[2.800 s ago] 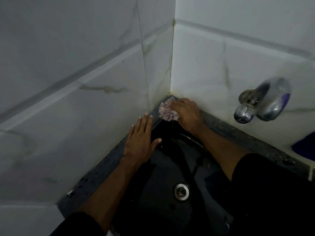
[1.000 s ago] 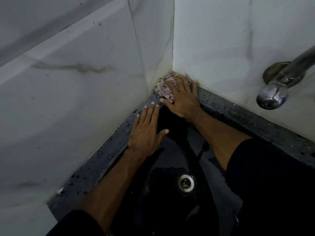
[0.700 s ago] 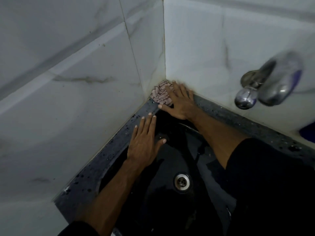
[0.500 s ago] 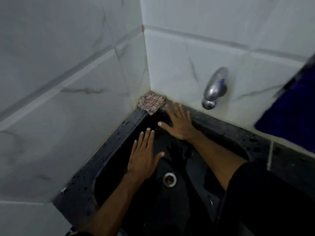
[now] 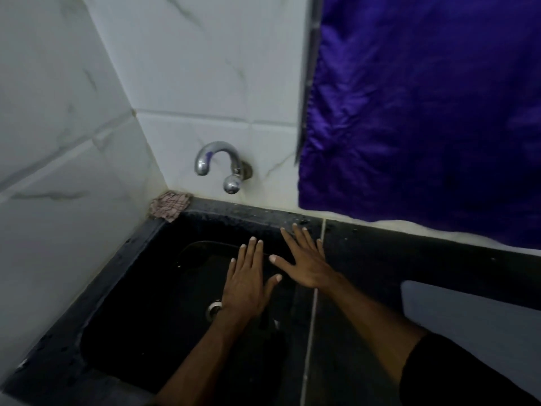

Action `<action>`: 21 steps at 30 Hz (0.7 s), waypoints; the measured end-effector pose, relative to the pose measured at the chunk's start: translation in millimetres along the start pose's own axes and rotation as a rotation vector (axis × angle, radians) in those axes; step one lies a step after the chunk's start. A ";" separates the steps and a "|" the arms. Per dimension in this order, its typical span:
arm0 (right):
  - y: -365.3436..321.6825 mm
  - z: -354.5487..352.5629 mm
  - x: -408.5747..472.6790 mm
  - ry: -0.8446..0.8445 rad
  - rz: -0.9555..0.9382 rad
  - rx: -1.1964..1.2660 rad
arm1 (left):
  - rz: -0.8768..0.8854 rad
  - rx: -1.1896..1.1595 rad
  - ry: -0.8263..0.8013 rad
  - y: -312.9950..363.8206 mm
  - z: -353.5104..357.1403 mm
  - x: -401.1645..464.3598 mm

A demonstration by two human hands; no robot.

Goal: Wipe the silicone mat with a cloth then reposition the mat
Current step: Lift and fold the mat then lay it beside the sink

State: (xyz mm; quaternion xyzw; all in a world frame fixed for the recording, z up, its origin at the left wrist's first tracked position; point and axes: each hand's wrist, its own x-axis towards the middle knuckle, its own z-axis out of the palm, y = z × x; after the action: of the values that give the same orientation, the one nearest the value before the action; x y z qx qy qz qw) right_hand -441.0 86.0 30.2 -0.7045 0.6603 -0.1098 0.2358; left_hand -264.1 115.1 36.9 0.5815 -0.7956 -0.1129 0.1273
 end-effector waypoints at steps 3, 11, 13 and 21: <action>37.9 -23.5 -41.6 0.030 0.032 0.042 | 0.040 -0.026 -0.004 48.4 15.3 -7.6; 144.2 -42.2 -149.9 0.036 0.143 0.106 | 0.065 -0.045 -0.061 162.5 71.8 -42.5; 171.7 -45.1 -174.9 0.051 0.165 0.116 | 0.075 -0.030 -0.076 188.1 85.9 -49.7; 280.1 -64.2 -263.8 0.112 0.316 0.101 | 0.023 -0.129 -0.234 268.6 130.5 -79.0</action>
State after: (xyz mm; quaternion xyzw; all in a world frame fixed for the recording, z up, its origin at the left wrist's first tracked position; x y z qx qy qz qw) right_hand -744.4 328.4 -6.6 -0.5720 0.7687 -0.1434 0.2478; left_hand -525.5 274.7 -3.7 0.5457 -0.8027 -0.2295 0.0723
